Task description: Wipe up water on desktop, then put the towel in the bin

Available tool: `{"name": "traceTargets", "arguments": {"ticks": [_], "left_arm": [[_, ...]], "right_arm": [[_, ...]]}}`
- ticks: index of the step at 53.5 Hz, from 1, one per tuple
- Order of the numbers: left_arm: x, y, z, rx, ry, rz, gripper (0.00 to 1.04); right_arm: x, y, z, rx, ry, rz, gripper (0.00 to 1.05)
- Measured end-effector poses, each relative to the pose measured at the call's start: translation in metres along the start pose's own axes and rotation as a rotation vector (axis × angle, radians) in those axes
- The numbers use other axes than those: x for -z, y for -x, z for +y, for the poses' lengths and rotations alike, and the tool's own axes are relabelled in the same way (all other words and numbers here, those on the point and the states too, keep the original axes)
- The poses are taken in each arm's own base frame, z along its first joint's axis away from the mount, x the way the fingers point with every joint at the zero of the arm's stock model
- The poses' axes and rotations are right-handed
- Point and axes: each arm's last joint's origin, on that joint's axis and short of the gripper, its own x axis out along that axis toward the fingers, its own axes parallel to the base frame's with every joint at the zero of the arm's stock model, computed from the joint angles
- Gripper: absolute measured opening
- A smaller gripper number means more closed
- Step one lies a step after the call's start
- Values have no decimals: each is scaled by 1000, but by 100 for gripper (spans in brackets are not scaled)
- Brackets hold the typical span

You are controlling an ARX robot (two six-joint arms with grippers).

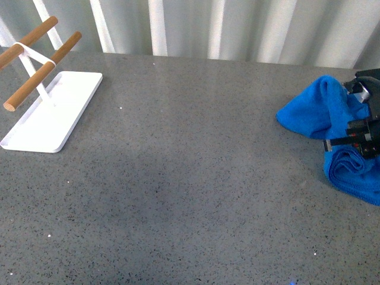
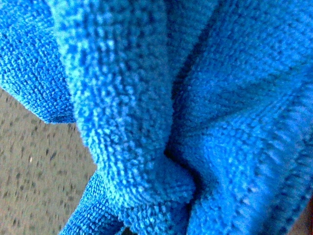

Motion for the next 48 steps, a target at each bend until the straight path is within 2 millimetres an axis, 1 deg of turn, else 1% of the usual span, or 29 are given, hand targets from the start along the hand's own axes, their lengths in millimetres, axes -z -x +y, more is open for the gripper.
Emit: {"name": "traceTargets", "arguments": {"ticks": [4,11,16,19,20,24,25,29,32,34,40,48], "left_arm": [[0,0,0,0,0,0,98],[0,0,0,0,0,0,98],[0,0,0,0,0,0,98],[0,0,0,0,0,0,98],[0,0,0,0,0,0,98],[0,0,0,0,0,0,98],[0,0,0,0,0,0,98],[0,0,0,0,0,0,98],[0,0,0,0,0,0,98],[0,0,0,0,0,0,98],[0,0,0,0,0,0,98],[0,0,0,0,0,0,98]], "right_arm": [[-13,-9,6,-3,12,-29,4],[-30,-19,20,-58,30,-68,4],[-42,-24,35,-162,40,-97,4],[-51,-27,52,-235,69,-120,4],[-54,-28,61,-270,82,-129,4],[-58,-27,87,-349,125,-139,4],[-58,-25,96,-378,144,-141,4],[-55,-19,121,-459,202,-140,4],[-48,-11,138,-501,261,-130,4],[-43,-5,144,-515,289,-126,4],[-24,14,150,-565,372,-104,4],[1,40,141,-588,428,-83,4]]}}
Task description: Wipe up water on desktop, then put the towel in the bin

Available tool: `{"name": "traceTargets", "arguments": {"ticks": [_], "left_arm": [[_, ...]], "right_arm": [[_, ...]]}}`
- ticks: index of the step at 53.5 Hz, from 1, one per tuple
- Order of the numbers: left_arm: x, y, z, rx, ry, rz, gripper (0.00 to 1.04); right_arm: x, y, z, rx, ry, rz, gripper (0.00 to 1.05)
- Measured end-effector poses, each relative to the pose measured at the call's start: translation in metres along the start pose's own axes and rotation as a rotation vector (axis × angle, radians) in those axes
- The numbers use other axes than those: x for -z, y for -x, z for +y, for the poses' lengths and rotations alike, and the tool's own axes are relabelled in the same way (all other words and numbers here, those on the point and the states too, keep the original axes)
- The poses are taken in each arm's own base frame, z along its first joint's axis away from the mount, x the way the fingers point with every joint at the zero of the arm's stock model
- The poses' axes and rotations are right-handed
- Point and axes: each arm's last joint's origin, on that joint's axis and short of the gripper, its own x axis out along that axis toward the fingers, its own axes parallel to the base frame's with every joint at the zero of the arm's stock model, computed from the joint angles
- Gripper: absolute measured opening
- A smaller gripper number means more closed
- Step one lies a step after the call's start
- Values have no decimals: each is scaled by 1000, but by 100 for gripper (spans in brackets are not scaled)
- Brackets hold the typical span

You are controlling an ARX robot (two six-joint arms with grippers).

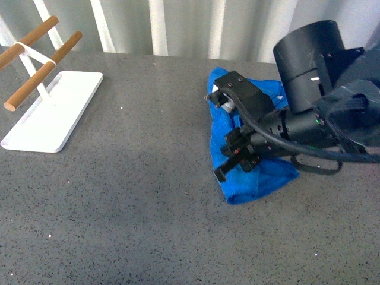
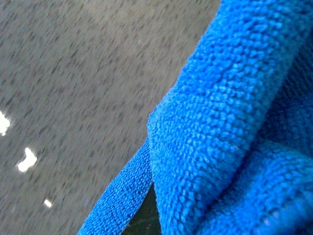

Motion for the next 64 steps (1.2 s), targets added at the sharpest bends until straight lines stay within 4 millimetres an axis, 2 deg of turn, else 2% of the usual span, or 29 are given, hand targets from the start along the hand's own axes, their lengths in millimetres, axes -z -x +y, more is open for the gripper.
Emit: {"name": "traceTargets", "arguments": {"ticks": [9,19,36,42,46,55,60,64], "left_arm": [[0,0,0,0,0,0,98],[0,0,0,0,0,0,98],[0,0,0,0,0,0,98],[0,0,0,0,0,0,98],[0,0,0,0,0,0,98],[0,0,0,0,0,0,98],[0,0,0,0,0,0,98],[0,0,0,0,0,0,98]], "right_arm": [[28,46,2,-1,-20,0,4],[56,110,-25,105,-49,-13,4],[75,158,-62,223,-66,-8,4],[63,170,-73,262,-55,-35,4],[49,177,-81,289,-36,-59,4],[-2,196,-93,378,4,-141,4],[-32,217,-105,434,-10,-214,4],[-55,241,-118,491,-36,-266,4]]}}
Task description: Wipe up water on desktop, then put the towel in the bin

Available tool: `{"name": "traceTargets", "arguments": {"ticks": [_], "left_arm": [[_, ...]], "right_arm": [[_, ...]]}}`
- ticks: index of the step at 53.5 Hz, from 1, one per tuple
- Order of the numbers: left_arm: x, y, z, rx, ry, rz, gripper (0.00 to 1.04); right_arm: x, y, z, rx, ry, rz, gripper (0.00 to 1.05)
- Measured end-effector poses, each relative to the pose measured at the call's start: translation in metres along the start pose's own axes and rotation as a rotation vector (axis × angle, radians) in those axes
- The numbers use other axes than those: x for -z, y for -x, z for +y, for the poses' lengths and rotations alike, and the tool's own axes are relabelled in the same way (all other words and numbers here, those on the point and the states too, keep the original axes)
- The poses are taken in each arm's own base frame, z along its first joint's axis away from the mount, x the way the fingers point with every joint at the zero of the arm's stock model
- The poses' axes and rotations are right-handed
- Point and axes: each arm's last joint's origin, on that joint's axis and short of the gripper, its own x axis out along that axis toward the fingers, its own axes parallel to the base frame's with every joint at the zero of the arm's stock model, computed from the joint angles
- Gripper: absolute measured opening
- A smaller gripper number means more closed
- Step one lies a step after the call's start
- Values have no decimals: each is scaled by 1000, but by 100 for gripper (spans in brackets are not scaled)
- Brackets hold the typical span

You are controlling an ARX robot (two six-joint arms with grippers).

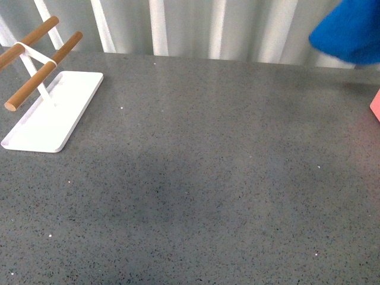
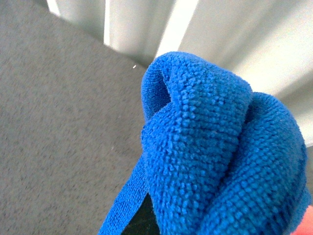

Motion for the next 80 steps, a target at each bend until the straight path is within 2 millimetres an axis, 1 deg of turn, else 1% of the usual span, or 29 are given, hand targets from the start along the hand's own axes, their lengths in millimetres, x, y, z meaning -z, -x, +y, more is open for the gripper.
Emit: {"name": "traceTargets", "arguments": {"ticks": [3,4,7,11,14,17,23,28,29,31,40,48,56,68,75,76,80], "left_arm": [[0,0,0,0,0,0,98],[0,0,0,0,0,0,98],[0,0,0,0,0,0,98],[0,0,0,0,0,0,98],[0,0,0,0,0,0,98],[0,0,0,0,0,0,98],[0,0,0,0,0,0,98],[0,0,0,0,0,0,98],[0,0,0,0,0,0,98],[0,0,0,0,0,0,98],[0,0,0,0,0,0,98],[0,0,0,0,0,0,98],[0,0,0,0,0,0,98],[0,0,0,0,0,0,98],[0,0,0,0,0,0,98],[0,0,0,0,0,0,98],[0,0,0,0,0,0,98]], "right_arm": [[-13,7,-13,30,-19,-18,4],[-19,12,-20,48,-29,-27,4],[-26,20,-33,79,-44,-34,4],[-29,31,-48,118,-66,-29,4],[-28,39,-59,145,-88,-17,4],[-22,47,-72,173,-121,4,4],[-6,56,-90,210,-174,41,4],[16,62,-111,268,-228,82,4],[24,63,-115,285,-240,98,4],[32,63,-118,297,-253,114,4],[70,55,-125,311,-309,193,4],[108,37,-123,295,-354,281,4],[123,26,-122,283,-358,314,4],[137,12,-122,276,-352,347,4],[159,-5,-120,281,-337,440,4],[164,-8,-119,283,-330,465,8],[175,-15,-117,280,-340,502,23]]}}
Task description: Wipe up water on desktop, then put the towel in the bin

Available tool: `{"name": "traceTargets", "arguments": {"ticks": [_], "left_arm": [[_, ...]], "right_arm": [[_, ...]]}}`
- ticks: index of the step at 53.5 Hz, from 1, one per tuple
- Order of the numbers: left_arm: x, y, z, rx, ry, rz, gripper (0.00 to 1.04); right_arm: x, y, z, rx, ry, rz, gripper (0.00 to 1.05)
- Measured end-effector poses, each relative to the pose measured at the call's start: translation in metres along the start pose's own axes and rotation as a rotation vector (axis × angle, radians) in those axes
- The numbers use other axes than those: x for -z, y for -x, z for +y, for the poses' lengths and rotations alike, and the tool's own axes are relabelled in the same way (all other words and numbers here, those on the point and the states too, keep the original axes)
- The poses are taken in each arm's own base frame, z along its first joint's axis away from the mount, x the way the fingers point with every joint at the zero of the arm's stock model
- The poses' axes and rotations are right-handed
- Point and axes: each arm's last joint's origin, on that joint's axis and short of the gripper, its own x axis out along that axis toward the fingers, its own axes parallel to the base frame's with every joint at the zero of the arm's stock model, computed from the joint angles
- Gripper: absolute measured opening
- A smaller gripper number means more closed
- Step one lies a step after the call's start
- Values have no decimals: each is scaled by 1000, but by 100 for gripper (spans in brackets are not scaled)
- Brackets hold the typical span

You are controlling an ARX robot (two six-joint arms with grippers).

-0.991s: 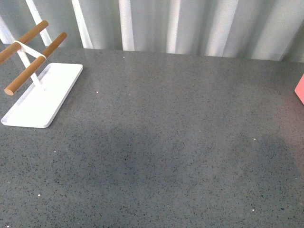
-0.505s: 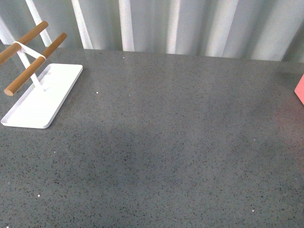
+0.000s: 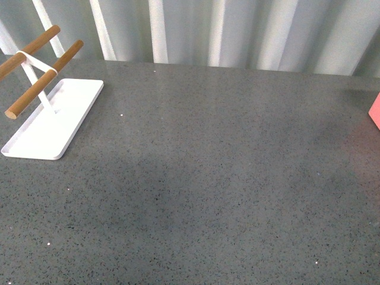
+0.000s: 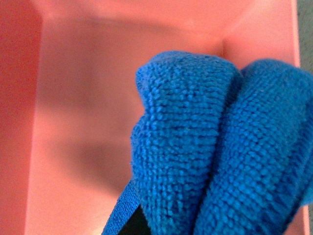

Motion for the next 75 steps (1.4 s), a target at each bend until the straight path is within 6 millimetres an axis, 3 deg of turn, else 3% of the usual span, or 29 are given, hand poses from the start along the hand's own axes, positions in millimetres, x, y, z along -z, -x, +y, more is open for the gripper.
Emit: {"name": "traceTargets", "arguments": {"ticks": [12,23,43,54,63,69,73,75], "left_arm": [[0,0,0,0,0,0,98],[0,0,0,0,0,0,98],[0,0,0,0,0,0,98],[0,0,0,0,0,0,98],[0,0,0,0,0,0,98],[0,0,0,0,0,0,98],[0,0,0,0,0,0,98],[0,0,0,0,0,0,98]], "right_arm": [[2,-2,0,11,-3,18,69],[4,-1,1,-18,-27,32,100],[-9,10,-4,-154,-301,59,98],[-11,16,-8,-153,-333,41,98],[-38,54,-2,-146,-279,-99,98],[-70,115,21,-164,-129,-333,98],[-73,160,49,-256,-15,-477,98],[-71,172,58,-287,15,-508,98]]}}
